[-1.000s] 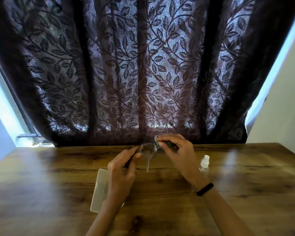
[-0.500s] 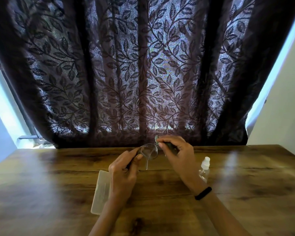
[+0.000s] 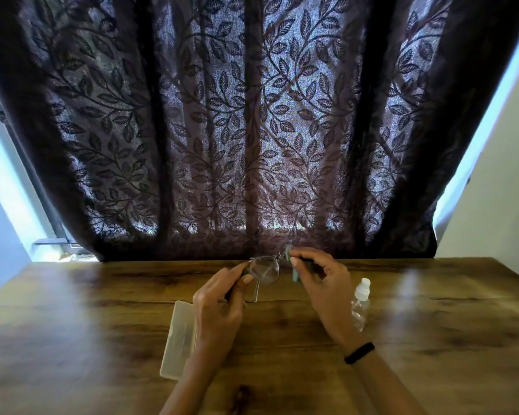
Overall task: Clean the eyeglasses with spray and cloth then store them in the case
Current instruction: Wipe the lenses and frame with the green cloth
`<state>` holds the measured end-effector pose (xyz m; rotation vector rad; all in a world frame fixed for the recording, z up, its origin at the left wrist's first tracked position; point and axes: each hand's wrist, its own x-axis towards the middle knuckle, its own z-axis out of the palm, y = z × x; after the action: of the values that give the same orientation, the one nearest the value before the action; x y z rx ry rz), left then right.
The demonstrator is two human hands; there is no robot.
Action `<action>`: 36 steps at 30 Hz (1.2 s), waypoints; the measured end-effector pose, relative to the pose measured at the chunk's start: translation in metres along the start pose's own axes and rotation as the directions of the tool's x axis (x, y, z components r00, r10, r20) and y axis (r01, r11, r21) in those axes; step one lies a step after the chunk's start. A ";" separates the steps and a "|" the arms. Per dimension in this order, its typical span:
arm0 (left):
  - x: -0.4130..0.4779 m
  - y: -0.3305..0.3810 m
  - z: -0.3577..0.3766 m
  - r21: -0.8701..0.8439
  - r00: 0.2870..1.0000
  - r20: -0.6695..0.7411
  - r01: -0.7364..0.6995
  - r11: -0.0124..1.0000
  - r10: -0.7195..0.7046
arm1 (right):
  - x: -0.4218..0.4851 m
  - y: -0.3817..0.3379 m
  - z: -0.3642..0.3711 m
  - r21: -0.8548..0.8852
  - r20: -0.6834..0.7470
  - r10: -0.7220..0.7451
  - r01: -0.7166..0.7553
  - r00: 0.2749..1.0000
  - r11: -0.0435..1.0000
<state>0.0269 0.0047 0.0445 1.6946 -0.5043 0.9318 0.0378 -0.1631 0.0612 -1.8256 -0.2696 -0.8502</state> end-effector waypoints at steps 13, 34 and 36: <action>-0.002 0.003 -0.002 -0.023 1.000 -0.002 -0.027 0.999 0.027 | 0.012 0.002 0.000 -0.037 0.045 0.043 -0.042 0.998 0.998; 0.000 0.000 -0.002 0.029 0.997 -0.034 -0.073 0.997 0.074 | -0.016 -0.027 0.006 0.074 0.106 -0.106 0.099 0.989 0.992; 0.000 0.001 0.000 0.021 0.997 -0.032 -0.071 0.997 0.072 | -0.017 -0.028 0.006 0.070 0.084 -0.109 0.103 0.990 0.992</action>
<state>0.0263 0.0048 0.0450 1.6859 -0.5382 1.0175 0.0129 -0.1422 0.0692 -1.8025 -0.4493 -0.8255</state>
